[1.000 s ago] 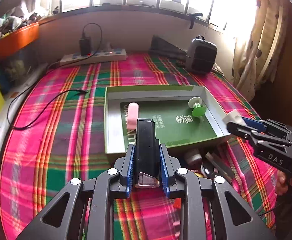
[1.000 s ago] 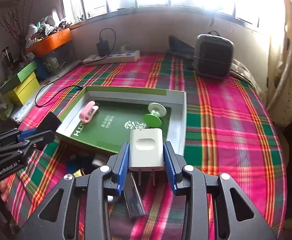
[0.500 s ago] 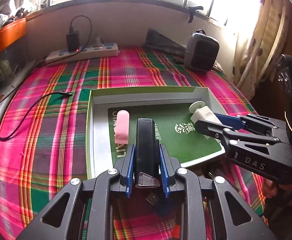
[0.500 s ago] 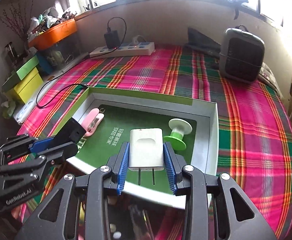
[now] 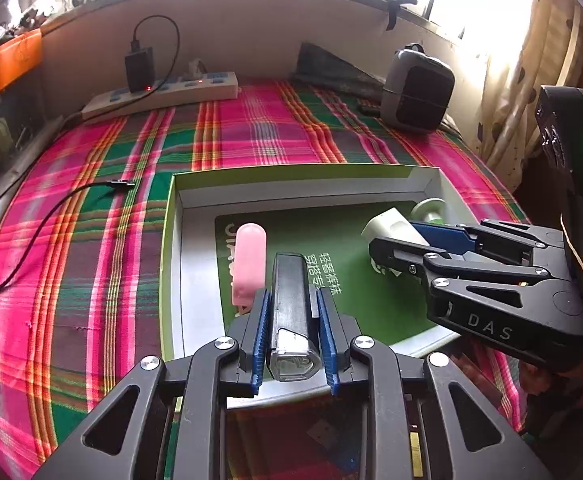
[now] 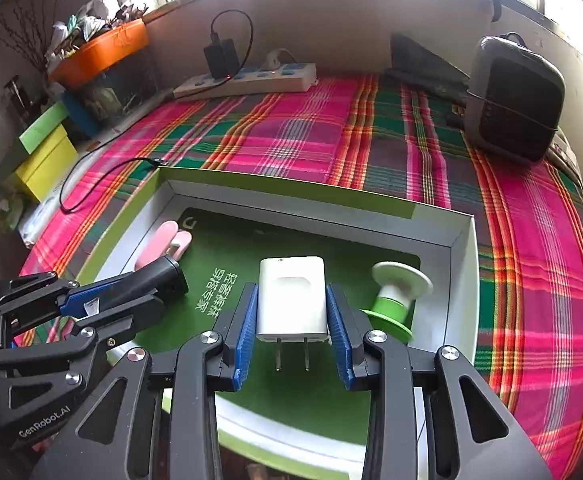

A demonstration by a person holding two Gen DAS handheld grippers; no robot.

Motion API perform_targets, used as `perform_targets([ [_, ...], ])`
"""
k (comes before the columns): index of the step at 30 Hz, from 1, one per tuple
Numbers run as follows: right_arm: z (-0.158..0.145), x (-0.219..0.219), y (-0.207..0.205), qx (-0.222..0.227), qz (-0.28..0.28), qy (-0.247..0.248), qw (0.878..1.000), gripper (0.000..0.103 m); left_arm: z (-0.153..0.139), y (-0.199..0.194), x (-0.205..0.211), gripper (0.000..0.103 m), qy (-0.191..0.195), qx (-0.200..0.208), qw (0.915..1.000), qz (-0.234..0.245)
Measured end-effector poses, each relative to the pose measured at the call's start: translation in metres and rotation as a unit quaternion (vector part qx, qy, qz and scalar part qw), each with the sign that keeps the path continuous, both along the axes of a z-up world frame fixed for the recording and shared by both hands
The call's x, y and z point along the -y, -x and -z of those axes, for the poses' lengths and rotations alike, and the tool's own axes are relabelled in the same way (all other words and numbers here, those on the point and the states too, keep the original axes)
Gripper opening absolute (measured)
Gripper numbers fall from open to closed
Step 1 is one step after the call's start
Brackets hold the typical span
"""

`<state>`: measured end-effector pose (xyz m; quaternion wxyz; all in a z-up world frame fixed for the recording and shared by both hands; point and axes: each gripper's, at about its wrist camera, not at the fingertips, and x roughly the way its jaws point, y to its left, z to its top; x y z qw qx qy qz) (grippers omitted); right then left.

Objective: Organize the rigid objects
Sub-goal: 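Carry the black device with the left gripper while the right carries the charger over the tray, then lower the black device into the tray and open the left gripper while the right releases the charger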

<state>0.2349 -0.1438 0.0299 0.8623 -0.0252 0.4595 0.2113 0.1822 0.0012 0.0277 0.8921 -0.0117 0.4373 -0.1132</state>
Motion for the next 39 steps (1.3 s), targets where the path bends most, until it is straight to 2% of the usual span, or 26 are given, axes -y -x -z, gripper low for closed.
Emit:
perform_targets([
  [4, 0.005, -0.003, -0.006, 0.002, 0.000, 0.016, 1.000, 0.035, 0.003, -0.004, -0.001, 0.022, -0.003, -0.002, 1.0000, -0.002],
  [27, 0.009, -0.008, -0.013, 0.021, 0.004, 0.028, 0.999, 0.035, 0.008, -0.008, 0.001, 0.024, -0.016, -0.004, 0.9999, -0.002],
  [30, 0.009, -0.008, -0.013, 0.021, 0.006, 0.027, 0.999, 0.035, 0.008, -0.007, 0.001, 0.027, -0.016, -0.003, 0.9999, 0.001],
  [33, 0.009, -0.008, -0.014, 0.020, 0.007, 0.024, 0.999, 0.036, 0.008, -0.006, 0.000, 0.034, -0.014, -0.003, 0.9999, -0.001],
  [39, 0.008, -0.007, -0.010, 0.024, 0.006, 0.017, 1.000, 0.044, 0.006, -0.002, 0.001, 0.036, -0.017, 0.001, 0.9999, 0.000],
])
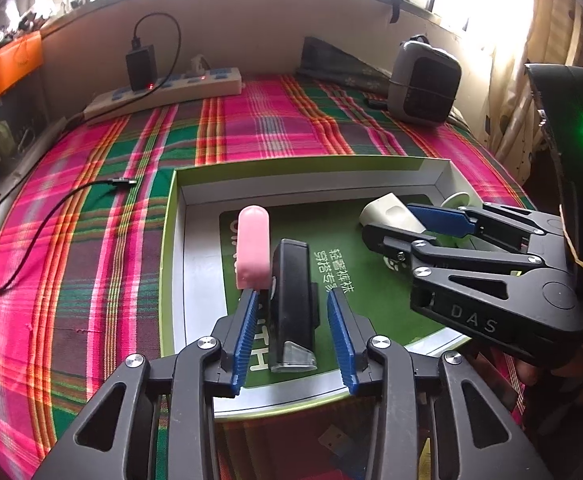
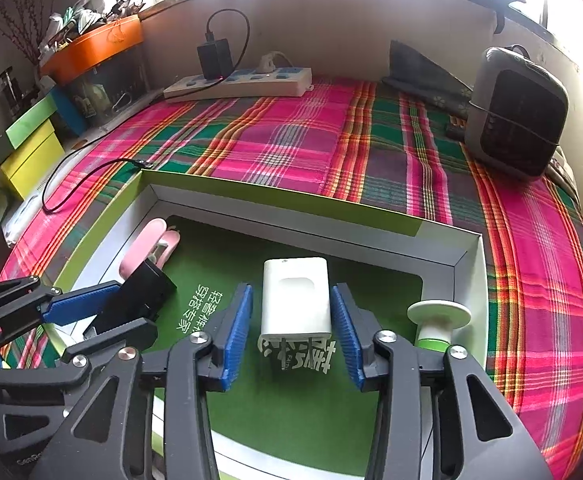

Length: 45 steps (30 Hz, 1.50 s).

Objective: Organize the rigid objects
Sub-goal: 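Lower the black device into the tray and open the left gripper while the right releases the charger, then withdraw both grippers from the tray toward the remaining objects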

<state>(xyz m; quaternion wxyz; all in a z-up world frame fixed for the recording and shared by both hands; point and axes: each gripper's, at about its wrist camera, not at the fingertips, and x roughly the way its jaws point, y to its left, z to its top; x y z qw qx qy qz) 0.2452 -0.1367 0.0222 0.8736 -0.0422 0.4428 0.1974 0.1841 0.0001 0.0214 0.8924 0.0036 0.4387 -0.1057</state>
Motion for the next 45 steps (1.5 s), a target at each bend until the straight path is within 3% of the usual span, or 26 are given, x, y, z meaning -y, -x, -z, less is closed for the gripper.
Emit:
perform_targets([
  [14, -0.018, 0.007, 0.022, 0.018, 0.010, -0.022, 1.000, 0.045, -0.014, 0.023, -0.005, 0.038, 0.010, 0.017, 0.9998, -0.005],
  [32, -0.037, 0.029, 0.083, 0.043, 0.035, -0.031, 0.998, 0.045, -0.032, 0.076, -0.017, 0.038, 0.026, 0.044, 0.9984, -0.025],
  [45, -0.023, 0.059, 0.124, 0.034, 0.065, -0.026, 0.997, 0.045, -0.027, 0.116, -0.027, 0.038, 0.048, 0.049, 0.9972, -0.030],
])
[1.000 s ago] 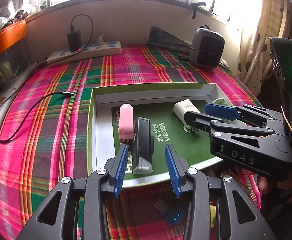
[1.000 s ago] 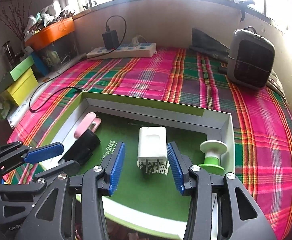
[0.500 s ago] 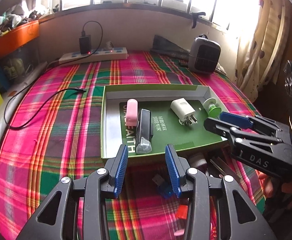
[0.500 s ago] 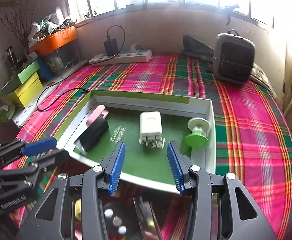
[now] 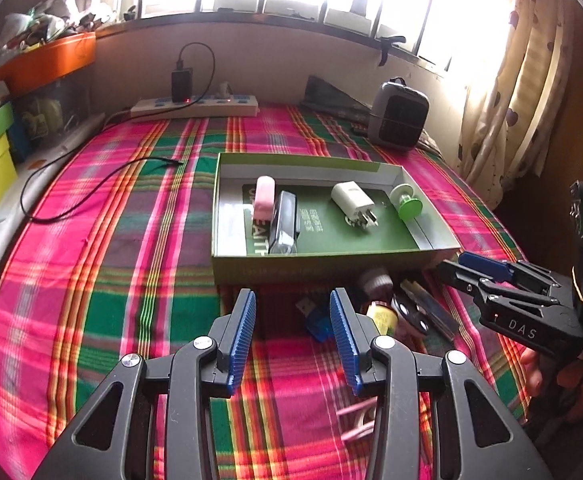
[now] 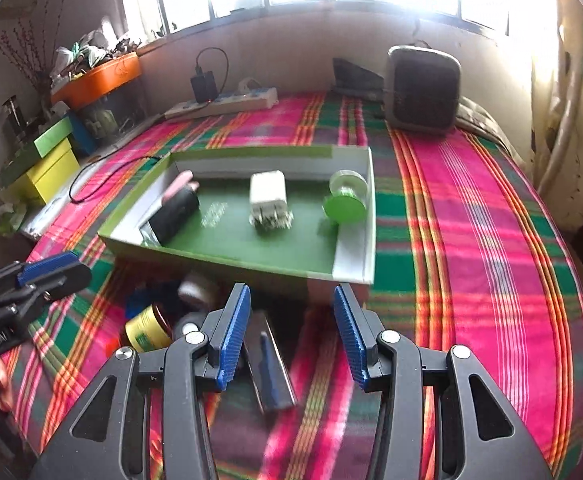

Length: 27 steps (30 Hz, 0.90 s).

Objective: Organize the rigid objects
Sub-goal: 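Withdraw both grippers from the tray toward the remaining objects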

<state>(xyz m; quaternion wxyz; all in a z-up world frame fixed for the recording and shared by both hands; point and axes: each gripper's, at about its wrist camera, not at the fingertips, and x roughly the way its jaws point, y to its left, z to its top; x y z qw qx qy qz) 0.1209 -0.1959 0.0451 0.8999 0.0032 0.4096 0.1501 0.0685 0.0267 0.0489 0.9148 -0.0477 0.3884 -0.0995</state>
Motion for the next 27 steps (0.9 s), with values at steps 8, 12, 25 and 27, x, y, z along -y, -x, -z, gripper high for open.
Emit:
perform_targets([
  [8, 0.011, 0.006, 0.014, -0.009, -0.003, 0.004, 1.000, 0.045, 0.007, 0.017, -0.003, 0.038, 0.016, -0.004, 0.9998, 0.010],
  [12, 0.008, 0.008, 0.029, -0.003, -0.010, -0.010, 1.000, 0.045, 0.015, 0.023, -0.005, 0.038, 0.012, -0.016, 0.9997, 0.013],
  [25, 0.006, -0.050, 0.065, 0.001, -0.161, -0.043, 0.986, 0.045, 0.020, 0.043, -0.027, 0.038, 0.019, -0.017, 0.9997, -0.007],
  [27, 0.009, -0.059, 0.066, -0.001, -0.177, -0.043, 0.983, 0.045, 0.021, 0.045, -0.030, 0.038, 0.020, -0.018, 0.9996, -0.011],
])
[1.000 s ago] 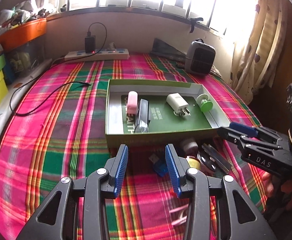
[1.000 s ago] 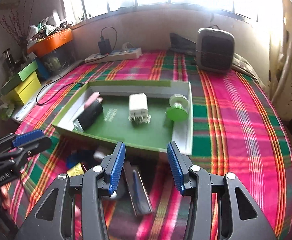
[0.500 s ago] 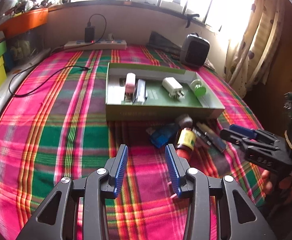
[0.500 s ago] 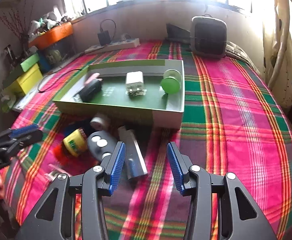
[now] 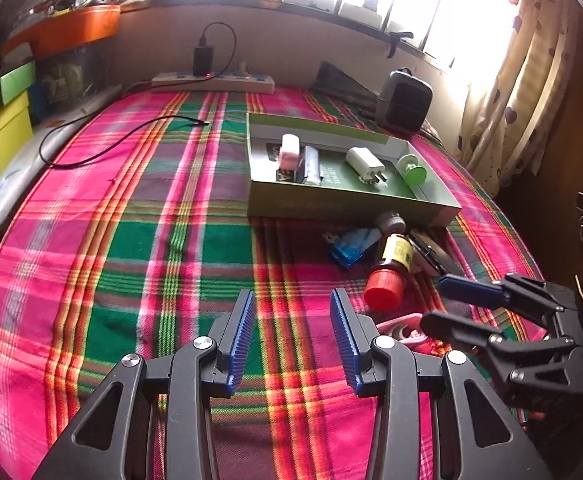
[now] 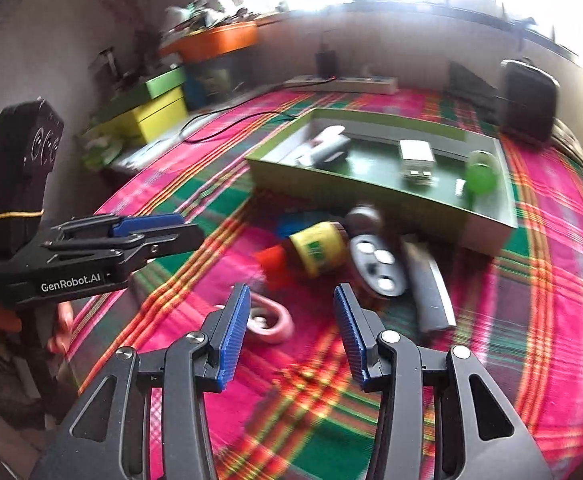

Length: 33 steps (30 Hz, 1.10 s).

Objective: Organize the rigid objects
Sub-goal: 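Withdraw both grippers from the tray toward the remaining objects, then grasp the pink-and-white hook clip with the right gripper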

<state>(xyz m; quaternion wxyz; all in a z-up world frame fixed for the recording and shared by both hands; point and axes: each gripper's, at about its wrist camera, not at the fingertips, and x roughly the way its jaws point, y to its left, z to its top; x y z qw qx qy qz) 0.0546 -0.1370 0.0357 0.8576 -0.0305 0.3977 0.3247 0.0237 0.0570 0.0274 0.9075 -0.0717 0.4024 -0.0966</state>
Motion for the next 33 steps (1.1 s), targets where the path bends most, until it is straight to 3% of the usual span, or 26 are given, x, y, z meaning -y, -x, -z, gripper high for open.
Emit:
perform_targets([
  [9, 0.008, -0.020, 0.009, -0.012, -0.059, 0.005, 0.998, 0.045, 0.002, 0.006, -0.010, 0.038, 0.005, 0.000, 1.0000, -0.005],
  [15, 0.009, -0.033, 0.016, -0.002, -0.091, 0.034, 0.995, 0.045, 0.002, 0.008, -0.013, 0.038, 0.011, 0.003, 0.9999, -0.005],
  [26, 0.019, -0.056, 0.007, 0.001, -0.083, 0.075, 0.994, 0.045, 0.002, 0.010, -0.019, 0.038, 0.013, 0.001, 0.9999, -0.010],
  [33, 0.020, -0.055, 0.004, 0.002, -0.067, 0.075, 0.995, 0.043, 0.002, 0.009, -0.020, 0.038, 0.014, 0.001, 0.9998, -0.011],
])
